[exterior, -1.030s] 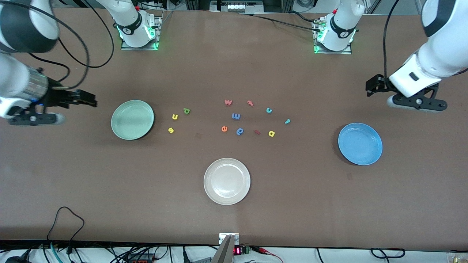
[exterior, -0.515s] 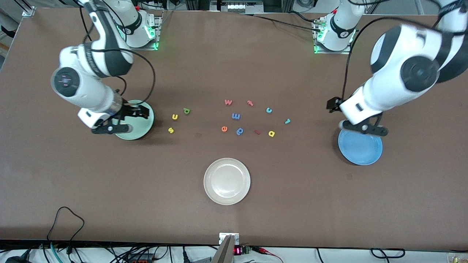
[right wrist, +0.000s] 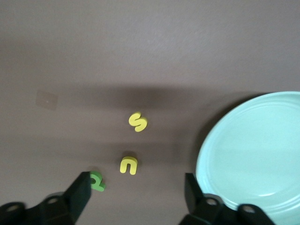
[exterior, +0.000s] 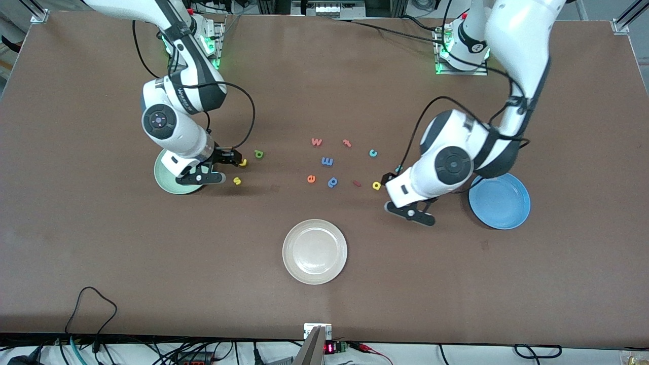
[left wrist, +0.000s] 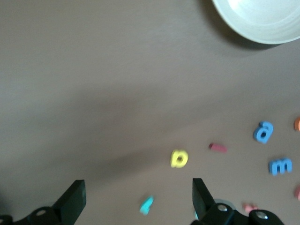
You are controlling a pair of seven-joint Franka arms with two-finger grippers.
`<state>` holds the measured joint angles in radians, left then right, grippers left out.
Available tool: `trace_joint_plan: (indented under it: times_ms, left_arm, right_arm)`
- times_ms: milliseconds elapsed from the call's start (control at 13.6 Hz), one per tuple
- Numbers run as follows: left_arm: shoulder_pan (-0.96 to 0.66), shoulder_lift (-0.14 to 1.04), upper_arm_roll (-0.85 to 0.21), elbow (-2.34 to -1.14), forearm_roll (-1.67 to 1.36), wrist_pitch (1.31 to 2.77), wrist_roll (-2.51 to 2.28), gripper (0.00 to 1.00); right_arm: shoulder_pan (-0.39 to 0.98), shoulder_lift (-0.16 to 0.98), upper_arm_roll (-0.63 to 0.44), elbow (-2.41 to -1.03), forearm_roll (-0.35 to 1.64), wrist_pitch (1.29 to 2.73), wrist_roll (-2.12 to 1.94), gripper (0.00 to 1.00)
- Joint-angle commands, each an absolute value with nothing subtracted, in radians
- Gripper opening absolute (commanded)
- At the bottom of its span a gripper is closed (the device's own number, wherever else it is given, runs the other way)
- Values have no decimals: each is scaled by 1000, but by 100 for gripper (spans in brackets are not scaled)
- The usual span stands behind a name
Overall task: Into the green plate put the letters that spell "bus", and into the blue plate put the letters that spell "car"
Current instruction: 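Grasp the yellow u with the right gripper while the left gripper grasps d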
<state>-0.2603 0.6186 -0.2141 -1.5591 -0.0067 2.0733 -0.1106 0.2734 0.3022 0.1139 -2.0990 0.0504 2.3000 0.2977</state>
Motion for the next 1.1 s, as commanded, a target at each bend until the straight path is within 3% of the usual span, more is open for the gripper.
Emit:
trace_joint_plan:
  times_ms: [0, 221, 368, 442, 883, 1030]
  left_arm:
    - [-307, 644, -207, -1641, -3, 2204, -138, 100]
    - [-368, 640, -199, -1781, 20, 2412, -204, 100]
    - [-374, 634, -201, -1805, 32, 2419, -210, 99]
    - [-377, 635, -201, -1822, 32, 2419, -210, 86]
    - [-396, 635, -202, -1850, 109, 2421, -212, 50]
    - [-396, 635, -201, -1842, 109, 2422, -212, 29]
  right_arm:
    - [296, 316, 109, -2118, 57, 2330, 313, 63]
    - [308, 339, 109, -2131, 55, 2350, 343, 63]
    - [343, 357, 107, -2150, 51, 2402, 374, 61]
    - [344, 368, 107, -2158, 45, 2419, 388, 59]
    - [347, 403, 106, -2163, 44, 2431, 390, 57]
    - [348, 419, 106, -2164, 44, 2431, 422, 57]
